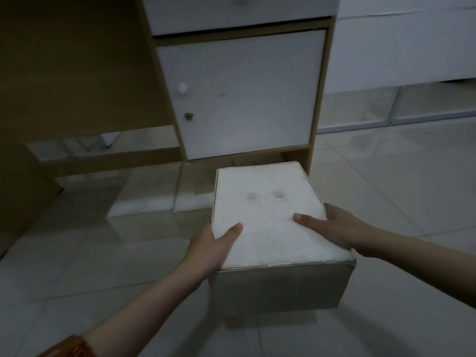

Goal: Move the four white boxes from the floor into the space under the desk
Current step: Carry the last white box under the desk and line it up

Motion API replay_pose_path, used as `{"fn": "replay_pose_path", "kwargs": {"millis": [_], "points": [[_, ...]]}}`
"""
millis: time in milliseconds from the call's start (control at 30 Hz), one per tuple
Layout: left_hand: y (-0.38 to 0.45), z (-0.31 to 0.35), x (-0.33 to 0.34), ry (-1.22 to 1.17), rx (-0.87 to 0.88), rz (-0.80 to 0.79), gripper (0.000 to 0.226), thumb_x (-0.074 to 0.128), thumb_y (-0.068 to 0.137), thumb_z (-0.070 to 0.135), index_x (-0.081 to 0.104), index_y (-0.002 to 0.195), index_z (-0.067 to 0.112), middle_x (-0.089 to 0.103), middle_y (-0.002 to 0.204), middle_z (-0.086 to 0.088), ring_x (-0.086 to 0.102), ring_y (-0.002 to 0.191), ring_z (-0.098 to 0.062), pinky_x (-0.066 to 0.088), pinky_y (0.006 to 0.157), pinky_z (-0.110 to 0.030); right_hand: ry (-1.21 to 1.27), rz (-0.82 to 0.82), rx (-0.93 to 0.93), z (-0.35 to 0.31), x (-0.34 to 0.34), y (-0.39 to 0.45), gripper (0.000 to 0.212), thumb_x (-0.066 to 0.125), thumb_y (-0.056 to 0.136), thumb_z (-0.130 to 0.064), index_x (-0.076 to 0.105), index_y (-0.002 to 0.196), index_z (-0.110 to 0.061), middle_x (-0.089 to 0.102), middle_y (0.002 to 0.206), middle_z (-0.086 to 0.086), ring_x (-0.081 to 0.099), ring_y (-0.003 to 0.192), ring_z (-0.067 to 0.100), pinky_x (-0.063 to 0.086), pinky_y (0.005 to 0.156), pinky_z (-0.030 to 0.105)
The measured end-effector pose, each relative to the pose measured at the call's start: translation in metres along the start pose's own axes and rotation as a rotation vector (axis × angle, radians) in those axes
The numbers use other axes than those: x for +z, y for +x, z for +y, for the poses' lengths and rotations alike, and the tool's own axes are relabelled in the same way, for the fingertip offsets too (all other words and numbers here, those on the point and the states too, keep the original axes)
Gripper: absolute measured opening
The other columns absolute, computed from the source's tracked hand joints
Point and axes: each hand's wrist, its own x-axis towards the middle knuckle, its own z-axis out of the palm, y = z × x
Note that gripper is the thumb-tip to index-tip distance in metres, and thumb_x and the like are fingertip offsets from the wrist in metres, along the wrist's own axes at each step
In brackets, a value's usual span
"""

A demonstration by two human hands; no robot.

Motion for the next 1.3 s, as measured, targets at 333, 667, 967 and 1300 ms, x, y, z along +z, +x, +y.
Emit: {"fn": "replay_pose_path", "kwargs": {"millis": [333, 667, 967, 1300], "points": [[-0.017, -0.077, -0.152, -0.058, -0.101, 0.243, 0.033, 0.066, 0.080, 0.049, 0.064, 0.100, 0.023, 0.068, 0.101, 0.006, 0.066, 0.091, -0.014, 0.052, 0.081, -0.030, 0.012, -0.097, -0.104, -0.091, 0.147, 0.022, 0.045, 0.059, 0.068, -0.072, 0.047, 0.099, -0.042, 0.054, 0.084, -0.025, 0.054, 0.073, -0.002, 0.041, 0.045, 0.011], [-0.034, -0.122, -0.267, -0.110, -0.193, 0.398, 0.043, 0.065, 0.084, 0.045, 0.059, 0.117, 0.018, 0.067, 0.112, -0.002, 0.065, 0.100, -0.024, 0.051, 0.092, -0.038, -0.046, -0.253, -0.220, -0.179, 0.262, 0.054, 0.086, 0.056, 0.067, -0.076, 0.044, 0.131, -0.021, 0.057, 0.124, 0.000, 0.055, 0.093, 0.018, 0.042, 0.054, 0.021], [-0.019, -0.160, -0.311, -0.131, -0.270, 0.519, 0.041, 0.062, 0.085, 0.048, 0.050, 0.119, 0.029, 0.061, 0.089, 0.014, 0.060, 0.077, -0.005, 0.045, 0.057, -0.019, 0.009, -0.409, -0.392, -0.203, 0.338, 0.104, 0.062, 0.060, 0.076, -0.063, 0.059, 0.123, -0.022, 0.066, 0.119, -0.003, 0.062, 0.102, 0.016, 0.050, 0.086, 0.028], [-0.001, -0.199, -0.355, -0.137, -0.317, 0.545, 0.049, 0.059, 0.086, 0.049, 0.050, 0.128, 0.026, 0.063, 0.104, 0.008, 0.061, 0.084, -0.003, 0.046, 0.060, -0.018, -0.087, -0.466, -0.364, -0.234, 0.390, 0.131, 0.078, 0.057, 0.077, -0.066, 0.047, 0.131, -0.012, 0.060, 0.128, 0.006, 0.058, 0.113, 0.026, 0.050, 0.094, 0.039]]}}
